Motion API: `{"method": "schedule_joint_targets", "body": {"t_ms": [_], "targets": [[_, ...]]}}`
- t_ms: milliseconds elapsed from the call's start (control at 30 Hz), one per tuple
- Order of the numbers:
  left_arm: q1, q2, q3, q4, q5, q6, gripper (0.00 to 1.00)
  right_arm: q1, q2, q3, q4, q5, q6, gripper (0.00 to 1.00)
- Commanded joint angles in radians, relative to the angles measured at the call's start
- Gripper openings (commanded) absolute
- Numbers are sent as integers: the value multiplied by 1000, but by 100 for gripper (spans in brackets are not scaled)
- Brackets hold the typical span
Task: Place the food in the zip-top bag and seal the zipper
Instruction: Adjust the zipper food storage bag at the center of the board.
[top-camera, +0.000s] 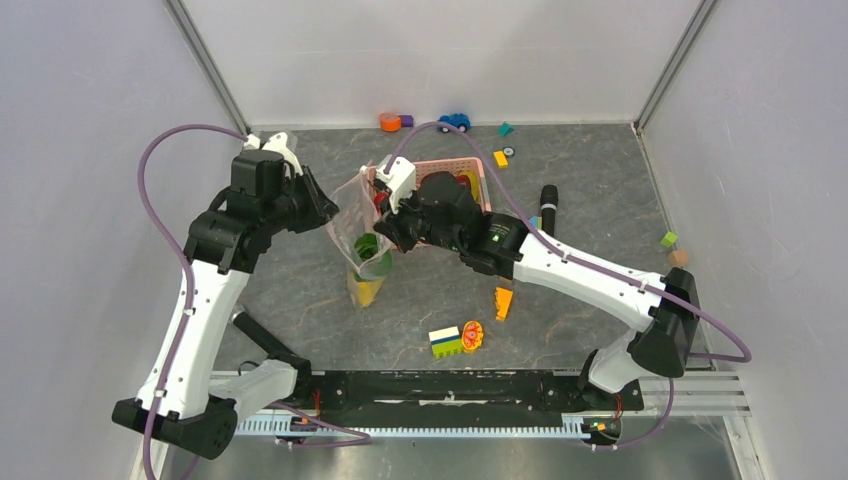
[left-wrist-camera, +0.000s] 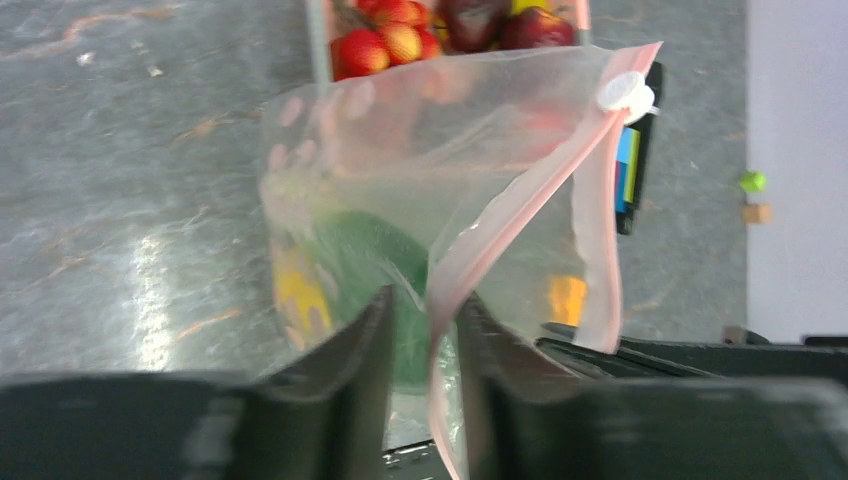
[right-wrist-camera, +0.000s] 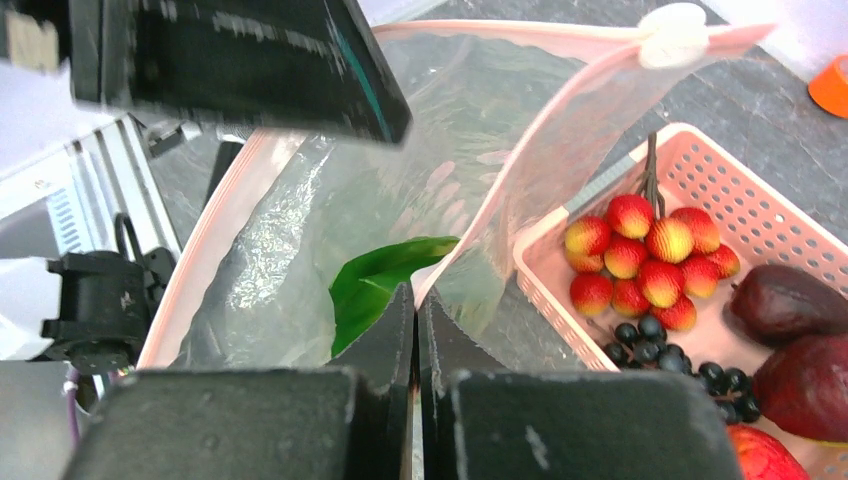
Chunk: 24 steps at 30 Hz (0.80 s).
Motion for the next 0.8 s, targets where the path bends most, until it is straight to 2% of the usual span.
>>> {"method": "schedule_joint_targets", "body": {"t_ms": [0,33,67,167,200,267,300,367,467,667,767], "targets": [[-5,10,34,-59,-201,40,16,-3,-30,-24,15,38,-27,0],[-6,16,35,-66,-213,43,5,-3,-38,-37,25,32,-27,0],[-5,20,38,-71,-223,43,2,-3,-44,-45,31,29,-32,1],[-6,23,67,-93,-284,42,2,-10,-53,-49,29,56,-39,14],[-6,21,84,-110,-315,38,2,-22,-57,-47,29,63,-40,22],[-6,12,119,-134,-370,29,2,-55,-60,-28,28,28,-66,63],[-6,8,132,-141,-381,27,2,-73,-65,-17,27,0,-91,79],[-5,4,151,-142,-368,25,2,-108,-88,-8,33,-89,-106,98],[-5,39,219,-167,-345,38,2,-147,-138,-14,51,-210,-114,98],[-5,196,449,-328,-485,34,2,-211,-265,-153,151,-325,-107,98],[-5,218,418,-323,-499,26,2,-238,-291,-210,158,-328,-92,98]]}}
